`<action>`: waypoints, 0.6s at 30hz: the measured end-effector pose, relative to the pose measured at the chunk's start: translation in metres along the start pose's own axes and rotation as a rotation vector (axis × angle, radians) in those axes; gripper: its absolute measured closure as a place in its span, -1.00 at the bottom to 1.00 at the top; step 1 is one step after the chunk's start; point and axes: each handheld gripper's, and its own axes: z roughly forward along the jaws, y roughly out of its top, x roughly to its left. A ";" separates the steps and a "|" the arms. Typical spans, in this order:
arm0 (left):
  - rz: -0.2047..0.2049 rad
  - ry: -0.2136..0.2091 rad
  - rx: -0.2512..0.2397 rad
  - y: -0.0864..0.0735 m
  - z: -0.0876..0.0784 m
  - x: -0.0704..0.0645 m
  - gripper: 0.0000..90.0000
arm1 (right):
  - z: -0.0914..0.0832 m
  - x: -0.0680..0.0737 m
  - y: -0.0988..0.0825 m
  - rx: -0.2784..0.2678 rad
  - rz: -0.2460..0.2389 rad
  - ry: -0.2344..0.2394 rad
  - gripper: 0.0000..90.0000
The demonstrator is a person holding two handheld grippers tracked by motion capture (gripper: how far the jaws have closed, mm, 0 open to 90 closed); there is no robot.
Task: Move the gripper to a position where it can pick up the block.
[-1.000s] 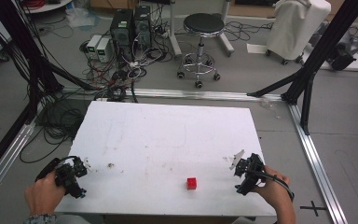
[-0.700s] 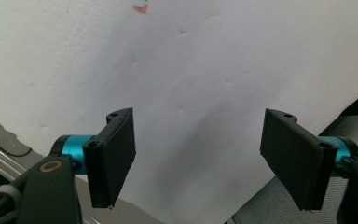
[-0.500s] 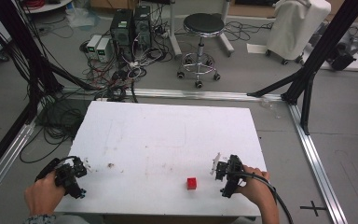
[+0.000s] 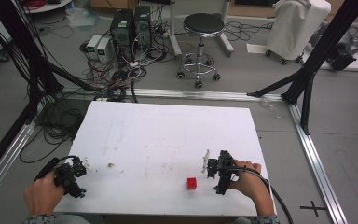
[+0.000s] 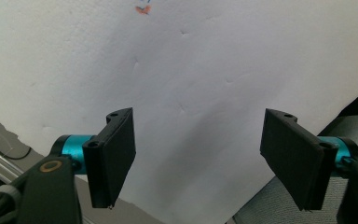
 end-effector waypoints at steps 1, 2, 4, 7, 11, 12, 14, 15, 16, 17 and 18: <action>0.000 0.000 0.000 0.000 0.000 0.000 -0.41 | 0.000 0.000 0.000 0.000 0.000 0.000 -0.85; -0.001 -0.001 -0.002 0.000 0.000 0.000 -0.41 | -0.002 -0.001 0.004 -0.005 -0.006 0.002 -0.85; 0.003 -0.001 -0.005 0.000 -0.001 0.000 -0.41 | -0.004 -0.002 0.008 -0.014 -0.019 0.003 -0.85; 0.002 -0.002 -0.006 0.000 -0.001 0.000 -0.41 | -0.003 -0.002 0.013 -0.020 -0.038 0.005 -0.85; -0.003 -0.005 -0.009 0.000 0.000 0.000 -0.41 | 0.002 -0.001 0.022 -0.023 -0.091 0.024 -0.85; -0.003 -0.004 -0.010 0.000 0.000 0.000 -0.41 | 0.005 0.000 0.027 -0.030 -0.123 0.035 -0.85; -0.001 -0.003 -0.014 0.000 -0.001 0.001 -0.41 | 0.008 0.001 0.032 -0.042 -0.149 0.054 -0.85; -0.001 -0.003 -0.014 0.000 -0.001 0.001 -0.41 | 0.009 0.002 0.034 -0.039 -0.151 0.060 -0.85; 0.002 -0.002 -0.017 -0.001 -0.002 0.001 -0.41 | 0.011 0.002 0.037 -0.041 -0.168 0.069 -0.85; 0.002 -0.002 -0.017 -0.001 -0.002 0.001 -0.41 | 0.013 0.002 0.039 -0.040 -0.174 0.071 -0.85; -0.007 -0.001 -0.026 -0.001 -0.002 0.000 -0.41 | 0.015 0.002 0.042 -0.034 -0.177 0.077 -0.85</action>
